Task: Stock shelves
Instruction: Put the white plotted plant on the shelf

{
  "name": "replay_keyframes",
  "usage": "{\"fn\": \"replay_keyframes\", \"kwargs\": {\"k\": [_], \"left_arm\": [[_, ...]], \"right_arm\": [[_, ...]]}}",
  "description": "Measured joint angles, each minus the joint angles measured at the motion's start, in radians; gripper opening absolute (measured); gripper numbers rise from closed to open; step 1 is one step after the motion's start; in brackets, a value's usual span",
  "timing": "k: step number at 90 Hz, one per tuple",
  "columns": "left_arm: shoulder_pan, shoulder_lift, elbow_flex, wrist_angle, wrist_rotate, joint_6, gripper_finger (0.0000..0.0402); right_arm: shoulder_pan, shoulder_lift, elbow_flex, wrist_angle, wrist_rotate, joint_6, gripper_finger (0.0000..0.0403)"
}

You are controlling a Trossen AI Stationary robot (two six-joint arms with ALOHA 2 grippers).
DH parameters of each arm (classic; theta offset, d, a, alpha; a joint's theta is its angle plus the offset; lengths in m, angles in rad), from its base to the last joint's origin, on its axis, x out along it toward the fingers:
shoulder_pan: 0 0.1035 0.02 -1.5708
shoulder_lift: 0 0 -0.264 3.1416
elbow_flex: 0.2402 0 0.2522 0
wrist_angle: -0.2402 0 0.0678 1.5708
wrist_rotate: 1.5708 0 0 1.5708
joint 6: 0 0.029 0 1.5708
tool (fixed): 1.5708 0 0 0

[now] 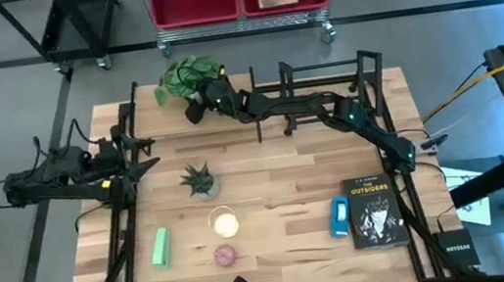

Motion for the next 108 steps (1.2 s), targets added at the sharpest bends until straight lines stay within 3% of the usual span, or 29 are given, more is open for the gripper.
{"fn": "replay_keyframes", "kwargs": {"k": [44,82,108], "left_arm": [[0.000,0.000,0.000,-0.008,0.001,-0.002,0.0236],[0.000,0.000,0.000,-0.013,0.001,-0.002,0.0236],[0.000,0.001,0.000,-0.016,0.001,-0.001,0.0236]], "right_arm": [[0.002,0.008,0.000,0.031,-0.042,-0.064,0.0289],[0.007,0.008,0.000,0.033,-0.043,-0.131,0.0396],[0.019,-0.050,-0.001,-0.069,0.018,-0.162,0.0381]]}}
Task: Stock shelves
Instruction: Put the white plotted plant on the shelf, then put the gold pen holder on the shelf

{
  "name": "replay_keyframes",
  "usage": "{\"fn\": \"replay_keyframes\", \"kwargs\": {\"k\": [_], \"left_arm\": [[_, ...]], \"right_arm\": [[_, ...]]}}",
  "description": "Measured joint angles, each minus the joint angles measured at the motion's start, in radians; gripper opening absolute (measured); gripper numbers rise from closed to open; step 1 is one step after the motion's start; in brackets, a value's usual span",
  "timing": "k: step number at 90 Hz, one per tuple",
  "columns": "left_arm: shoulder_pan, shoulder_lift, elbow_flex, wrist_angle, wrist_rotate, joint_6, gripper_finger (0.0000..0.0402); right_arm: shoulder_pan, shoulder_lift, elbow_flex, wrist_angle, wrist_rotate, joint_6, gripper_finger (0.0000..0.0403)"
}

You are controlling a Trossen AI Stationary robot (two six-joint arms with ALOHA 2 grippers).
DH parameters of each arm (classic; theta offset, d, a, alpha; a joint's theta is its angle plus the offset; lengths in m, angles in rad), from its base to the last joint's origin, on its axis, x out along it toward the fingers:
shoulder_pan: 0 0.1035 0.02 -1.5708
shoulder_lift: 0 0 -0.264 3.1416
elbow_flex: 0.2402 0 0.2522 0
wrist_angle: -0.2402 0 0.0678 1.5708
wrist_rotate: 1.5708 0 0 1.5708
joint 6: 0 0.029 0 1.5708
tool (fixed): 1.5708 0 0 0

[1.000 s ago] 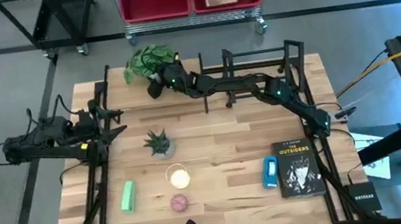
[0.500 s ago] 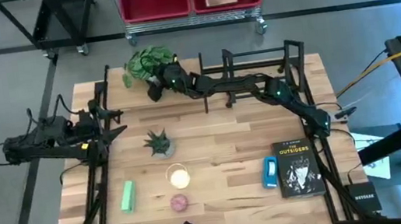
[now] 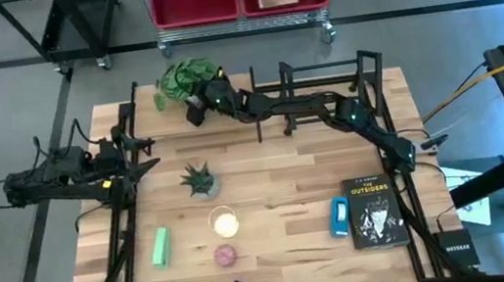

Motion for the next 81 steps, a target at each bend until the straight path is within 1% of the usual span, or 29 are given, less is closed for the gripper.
{"fn": "replay_keyframes", "kwargs": {"k": [13,34,47,69,76,81], "left_arm": [[0.000,0.000,0.000,0.000,0.000,0.001,0.0236],[0.000,0.000,0.000,-0.001,0.000,0.002,0.0236],[0.000,0.000,0.000,-0.003,-0.001,0.002,0.0236],[0.000,0.000,0.000,-0.004,-0.001,0.002,0.0236],[0.000,0.000,0.000,-0.004,-0.001,0.001,0.0236],[0.000,0.000,0.000,-0.004,0.000,0.001,0.0236]], "right_arm": [[0.008,-0.036,0.000,-0.108,0.001,-0.008,0.0381],[0.043,-0.089,0.000,-0.260,0.044,-0.037,0.0381],[0.098,-0.138,0.000,-0.349,0.092,-0.083,0.0381],[0.211,-0.227,0.000,-0.572,0.200,-0.154,0.0381],[0.241,-0.247,0.000,-0.644,0.209,-0.155,0.0381],[0.260,-0.252,0.002,-0.696,0.194,-0.148,0.0381]]}}
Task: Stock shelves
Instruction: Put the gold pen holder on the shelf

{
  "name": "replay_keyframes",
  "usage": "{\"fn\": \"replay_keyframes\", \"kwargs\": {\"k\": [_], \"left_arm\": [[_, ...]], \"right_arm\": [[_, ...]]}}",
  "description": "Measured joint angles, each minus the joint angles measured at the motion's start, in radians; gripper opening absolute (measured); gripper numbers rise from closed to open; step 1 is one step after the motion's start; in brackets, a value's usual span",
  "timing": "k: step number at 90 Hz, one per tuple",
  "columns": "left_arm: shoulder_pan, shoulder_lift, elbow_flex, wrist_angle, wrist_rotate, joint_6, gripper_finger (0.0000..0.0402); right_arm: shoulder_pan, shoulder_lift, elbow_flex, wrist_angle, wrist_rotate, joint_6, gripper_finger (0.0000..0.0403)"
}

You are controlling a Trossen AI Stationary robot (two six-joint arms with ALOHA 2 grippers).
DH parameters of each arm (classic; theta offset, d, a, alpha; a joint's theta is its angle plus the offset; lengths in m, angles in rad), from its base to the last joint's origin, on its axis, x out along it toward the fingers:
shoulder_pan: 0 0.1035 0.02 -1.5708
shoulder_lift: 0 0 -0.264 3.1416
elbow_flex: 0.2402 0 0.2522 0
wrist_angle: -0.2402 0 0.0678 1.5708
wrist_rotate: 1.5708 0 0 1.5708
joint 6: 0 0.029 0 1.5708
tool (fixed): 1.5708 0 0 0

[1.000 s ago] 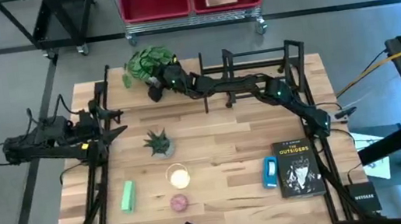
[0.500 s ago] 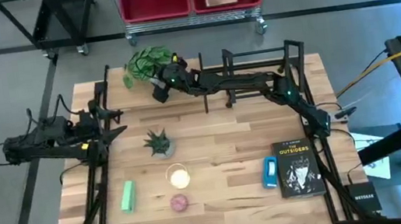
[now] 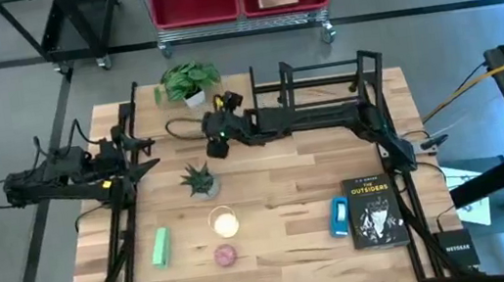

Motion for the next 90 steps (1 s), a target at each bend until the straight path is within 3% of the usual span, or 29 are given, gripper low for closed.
{"fn": "replay_keyframes", "kwargs": {"k": [23,40,55,72,90], "left_arm": [[0.000,0.000,0.000,-0.004,0.000,-0.002,0.0236],[0.000,0.000,0.000,-0.003,0.000,-0.002,0.0236],[0.000,0.000,0.000,-0.004,0.000,-0.002,0.0236],[0.000,0.000,0.000,-0.004,0.000,0.000,0.0236],[0.000,0.000,0.000,-0.006,-0.006,0.000,0.0236]], "right_arm": [[0.112,-0.008,-0.028,-0.191,-0.125,0.039,0.0381],[0.205,-0.036,-0.025,-0.168,-0.430,0.049,0.0381],[0.258,-0.022,-0.027,-0.176,-0.563,0.074,0.0381],[0.335,-0.003,-0.026,-0.107,-0.561,0.075,0.0381],[0.419,0.065,-0.028,-0.008,-0.427,0.091,0.0370]]}}
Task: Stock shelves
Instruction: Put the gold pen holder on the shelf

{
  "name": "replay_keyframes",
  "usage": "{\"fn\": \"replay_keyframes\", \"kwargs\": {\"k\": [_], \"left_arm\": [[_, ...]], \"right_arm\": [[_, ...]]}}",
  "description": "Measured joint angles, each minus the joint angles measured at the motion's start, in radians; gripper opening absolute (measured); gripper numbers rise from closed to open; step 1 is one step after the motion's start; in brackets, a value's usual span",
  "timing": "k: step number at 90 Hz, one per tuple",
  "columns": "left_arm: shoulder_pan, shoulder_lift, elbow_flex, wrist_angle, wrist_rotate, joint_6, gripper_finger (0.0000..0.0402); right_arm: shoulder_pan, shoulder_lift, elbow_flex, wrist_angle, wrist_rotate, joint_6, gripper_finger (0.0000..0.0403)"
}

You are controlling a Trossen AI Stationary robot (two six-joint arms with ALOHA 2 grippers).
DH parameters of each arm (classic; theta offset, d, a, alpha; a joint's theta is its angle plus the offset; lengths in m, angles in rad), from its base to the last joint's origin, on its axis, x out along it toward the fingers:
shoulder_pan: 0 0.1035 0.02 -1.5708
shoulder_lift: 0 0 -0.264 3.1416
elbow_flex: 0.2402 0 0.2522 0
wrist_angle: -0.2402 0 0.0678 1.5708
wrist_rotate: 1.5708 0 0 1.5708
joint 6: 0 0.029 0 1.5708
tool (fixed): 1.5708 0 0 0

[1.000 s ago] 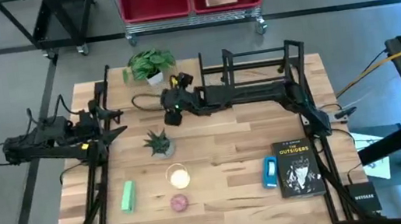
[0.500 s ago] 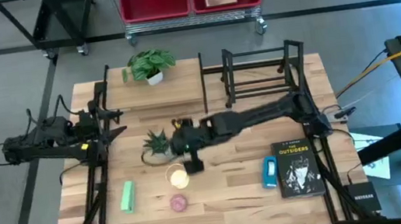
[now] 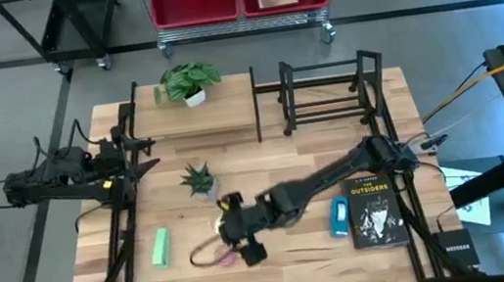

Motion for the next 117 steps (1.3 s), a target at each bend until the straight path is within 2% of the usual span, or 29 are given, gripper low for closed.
{"fn": "replay_keyframes", "kwargs": {"k": [17,59,84,95,114,117], "left_arm": [[0.000,0.000,0.000,-0.002,-0.011,-0.002,0.0236],[0.000,0.001,0.000,-0.001,-0.012,-0.006,0.0236],[0.000,0.001,0.000,-0.002,-0.011,-0.006,0.0236],[0.000,0.001,0.000,-0.002,-0.011,-0.006,0.0236],[0.000,0.001,0.000,-0.002,-0.011,-0.007,0.0236],[0.000,0.001,0.000,-0.002,-0.011,-0.009,0.0236]], "right_arm": [[0.004,0.043,0.000,0.009,0.052,0.106,0.0310],[-0.073,0.100,0.000,-0.028,0.053,0.129,0.0149],[-0.070,0.100,0.005,-0.052,0.072,0.144,0.0014],[-0.068,0.091,0.076,-0.132,0.105,0.149,0.0009],[-0.093,0.050,0.334,-0.378,0.183,0.096,0.0002],[-0.104,0.036,0.338,-0.388,0.207,0.081,0.0001]]}}
